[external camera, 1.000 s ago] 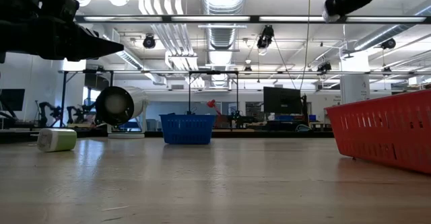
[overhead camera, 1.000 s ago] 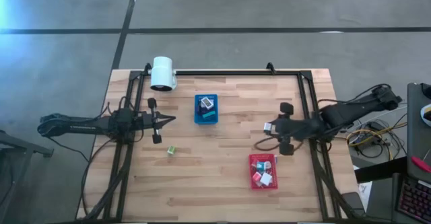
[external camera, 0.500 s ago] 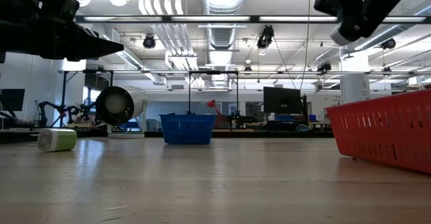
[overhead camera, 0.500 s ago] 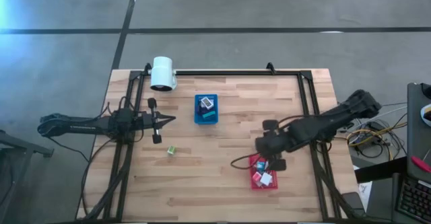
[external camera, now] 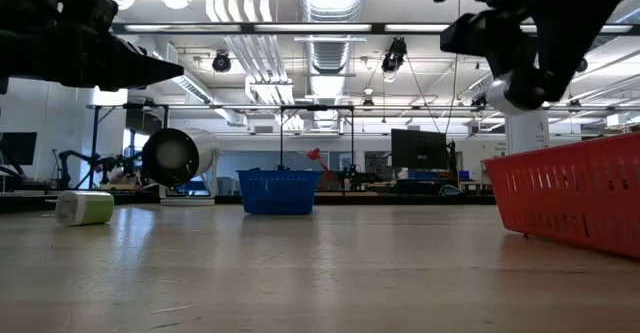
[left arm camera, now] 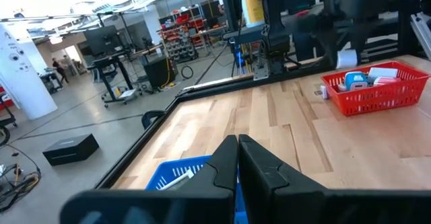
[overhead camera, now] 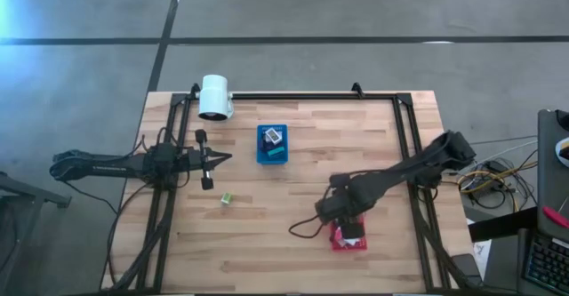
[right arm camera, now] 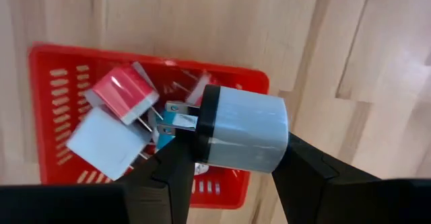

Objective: Pick & Place Office items
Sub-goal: Put the white and black charger adapter into the red bin

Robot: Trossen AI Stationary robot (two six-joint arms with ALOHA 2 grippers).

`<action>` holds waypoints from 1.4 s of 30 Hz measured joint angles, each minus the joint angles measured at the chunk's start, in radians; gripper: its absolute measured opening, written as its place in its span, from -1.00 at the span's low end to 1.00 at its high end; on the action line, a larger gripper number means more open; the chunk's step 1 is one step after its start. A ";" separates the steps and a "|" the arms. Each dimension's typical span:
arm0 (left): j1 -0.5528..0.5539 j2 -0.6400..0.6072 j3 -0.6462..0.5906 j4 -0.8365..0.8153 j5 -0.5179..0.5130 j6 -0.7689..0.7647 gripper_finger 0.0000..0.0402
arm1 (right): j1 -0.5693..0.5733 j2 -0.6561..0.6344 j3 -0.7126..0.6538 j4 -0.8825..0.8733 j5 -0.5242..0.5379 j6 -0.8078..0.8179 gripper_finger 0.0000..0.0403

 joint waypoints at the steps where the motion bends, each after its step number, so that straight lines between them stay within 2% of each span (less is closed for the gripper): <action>1: 0.000 0.000 0.000 0.000 0.000 0.000 -0.92 | 0.000 0.013 0.002 -0.007 -0.005 0.000 -0.22; 10: 0.000 0.000 0.000 0.000 0.000 -0.004 -0.92 | 0.000 0.095 0.027 -0.008 -0.080 -0.008 -0.23; 42: 0.000 0.000 0.000 0.000 0.000 -0.004 -0.92 | -0.039 0.132 0.011 -0.005 -0.106 -0.058 -0.14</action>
